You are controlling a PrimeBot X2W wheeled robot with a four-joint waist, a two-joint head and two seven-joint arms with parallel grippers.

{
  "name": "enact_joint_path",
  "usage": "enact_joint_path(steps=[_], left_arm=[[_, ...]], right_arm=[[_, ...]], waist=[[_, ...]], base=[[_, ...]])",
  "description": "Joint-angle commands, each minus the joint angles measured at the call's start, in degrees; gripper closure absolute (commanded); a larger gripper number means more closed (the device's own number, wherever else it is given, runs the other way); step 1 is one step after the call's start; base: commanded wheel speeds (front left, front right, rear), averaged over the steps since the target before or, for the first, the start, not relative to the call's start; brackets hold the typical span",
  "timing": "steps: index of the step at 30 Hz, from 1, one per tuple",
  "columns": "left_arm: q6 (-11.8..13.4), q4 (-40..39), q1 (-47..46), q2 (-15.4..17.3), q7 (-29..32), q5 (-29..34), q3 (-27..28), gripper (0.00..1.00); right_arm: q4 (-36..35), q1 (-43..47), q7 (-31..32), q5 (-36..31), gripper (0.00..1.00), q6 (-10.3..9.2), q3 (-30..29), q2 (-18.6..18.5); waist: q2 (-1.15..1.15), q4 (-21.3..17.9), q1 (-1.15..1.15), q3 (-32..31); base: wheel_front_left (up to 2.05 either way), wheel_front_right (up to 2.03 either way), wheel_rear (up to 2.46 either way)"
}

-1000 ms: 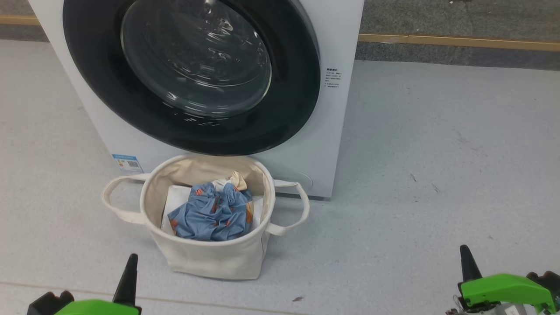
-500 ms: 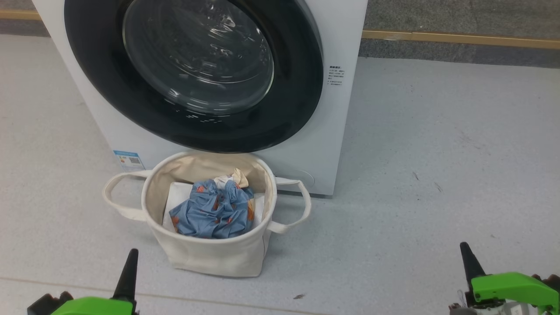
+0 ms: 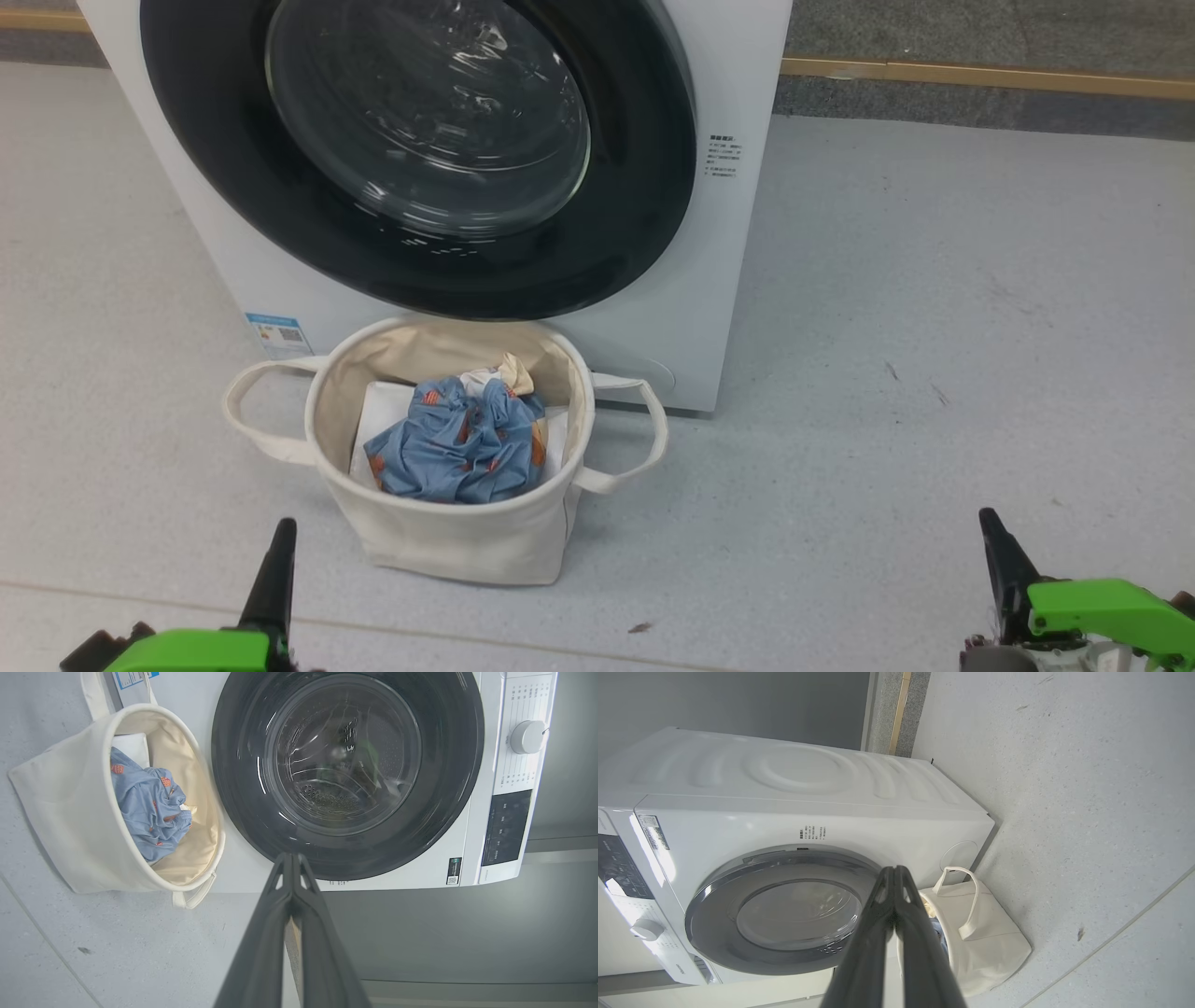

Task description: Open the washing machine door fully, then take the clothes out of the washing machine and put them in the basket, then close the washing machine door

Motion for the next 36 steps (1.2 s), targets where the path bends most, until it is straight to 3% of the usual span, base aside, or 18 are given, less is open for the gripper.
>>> enact_joint_path(steps=[1,15,36], left_arm=[[0.08,-2.47,-1.6,0.07,0.55,-1.24,2.45,1.0],[0.09,-4.49,-1.39,-2.13,2.86,-7.88,4.97,1.0],[0.09,-4.53,-1.38,-2.17,2.89,-8.0,5.0,1.0]], right_arm=[[-2.44,-2.43,0.57,1.59,1.0,0.01,0.73,-0.46],[-3.9,-2.36,2.94,11.05,1.0,0.0,0.08,-0.49],[-3.92,-2.36,2.97,11.23,1.0,0.0,0.08,-0.49]], waist=[[0.0,0.04,0.0,0.04],[0.0,0.44,0.0,0.57],[0.0,0.45,0.0,0.58]], base=[[0.0,0.0,0.0],[0.0,0.0,0.0],[0.0,0.0,0.0]])
